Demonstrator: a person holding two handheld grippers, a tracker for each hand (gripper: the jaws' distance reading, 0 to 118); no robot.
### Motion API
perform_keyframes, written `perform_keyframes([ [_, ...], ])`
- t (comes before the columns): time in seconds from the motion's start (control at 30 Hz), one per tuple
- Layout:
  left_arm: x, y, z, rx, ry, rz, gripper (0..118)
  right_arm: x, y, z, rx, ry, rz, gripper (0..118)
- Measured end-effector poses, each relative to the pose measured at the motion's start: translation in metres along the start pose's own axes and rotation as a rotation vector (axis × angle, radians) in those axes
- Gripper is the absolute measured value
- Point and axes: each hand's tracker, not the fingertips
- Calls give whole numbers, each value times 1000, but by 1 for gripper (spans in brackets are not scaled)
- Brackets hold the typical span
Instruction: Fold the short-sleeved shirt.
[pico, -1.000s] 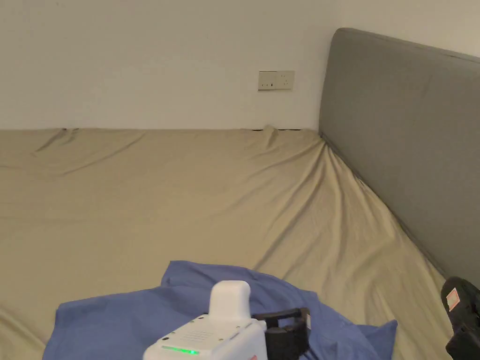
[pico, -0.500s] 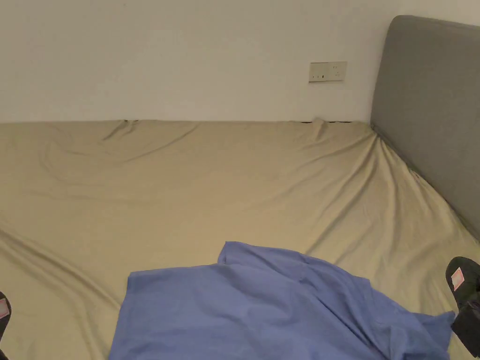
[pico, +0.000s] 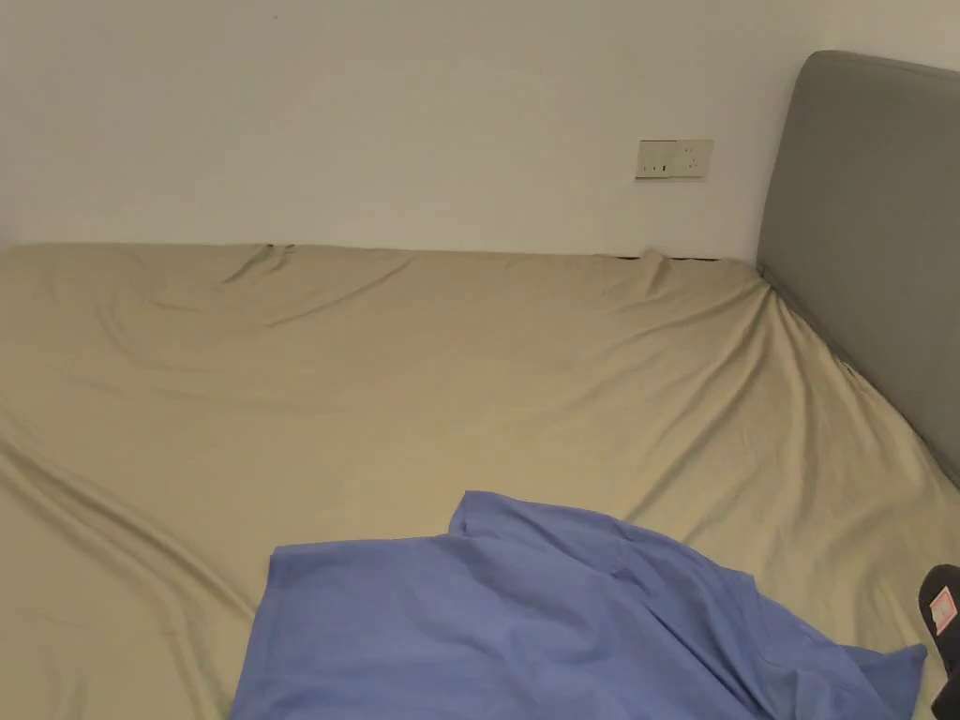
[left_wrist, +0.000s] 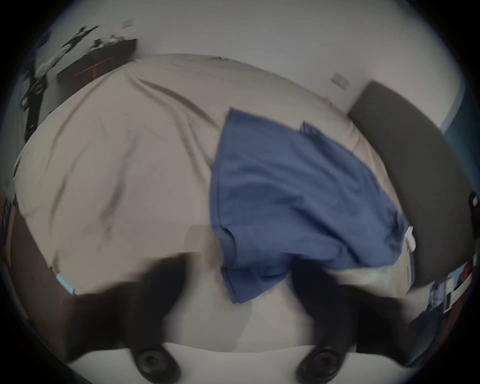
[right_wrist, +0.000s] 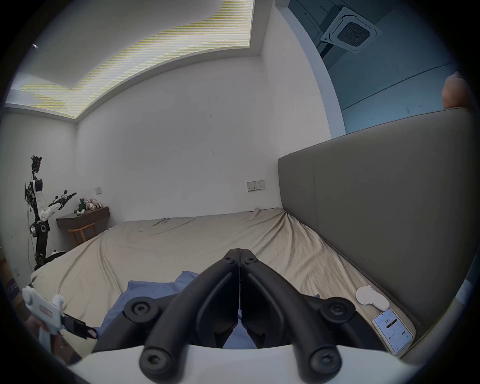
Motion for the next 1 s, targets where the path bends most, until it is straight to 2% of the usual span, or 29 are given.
perform_keyframes([
  [0.03,5,-1,-10,-35,-3,3,118,2,-2,0,-8,-6,2,3],
  [0.17,6,6,-30,5,-16,56,117,10,-11,-1,-52,-34,1,3],
  [0.2,7,9,-34,7,-23,65,110,11,-14,-2,-66,-41,0,3],
  [0.23,5,5,-40,4,-21,72,97,13,-16,-4,-80,-45,1,3],
  [0.27,7,6,-44,-6,-5,75,74,16,-19,-4,-98,-48,3,3],
  [0.3,9,5,-47,-12,3,76,41,18,-22,-6,-115,-48,6,4],
  [0.33,13,3,-46,-27,36,73,26,20,-25,-9,-138,-44,13,5],
  [0.37,19,5,-32,-20,28,67,21,23,-29,-14,-184,-42,26,16],
  [0.4,23,4,-24,-5,-10,52,15,28,-33,-19,-234,-45,37,48],
  [0.43,28,2,-17,4,-6,41,15,33,-38,-28,-300,-57,48,89],
  [0.47,33,1,-10,16,-2,23,14,39,-46,-41,-376,-63,42,118],
  [0.5,21,-1,-17,27,-4,13,14,46,-56,-55,-472,-80,38,118],
  [0.53,18,-2,-15,35,-10,10,14,57,-66,-63,-458,-49,23,118],
  [0.67,20,-4,-2,28,-59,70,14,84,-106,-103,-728,-43,-2,118],
  [0.7,19,-4,-2,29,-50,67,14,91,-119,-115,-780,-35,2,118],
  [0.77,19,-6,-3,28,-42,71,14,104,-141,-135,-848,-42,60,118],
  [0.83,21,-8,-6,7,-37,74,14,121,-168,-156,-906,-89,96,118],
  [0.93,21,-8,-8,5,-32,77,14,114,-170,-172,-948,-48,90,118],
  [0.97,23,-7,-8,6,-29,78,14,107,-166,-171,-935,-31,81,114],
  [1.0,25,-6,-7,8,-25,82,14,101,-159,-167,-904,-7,63,101],
])
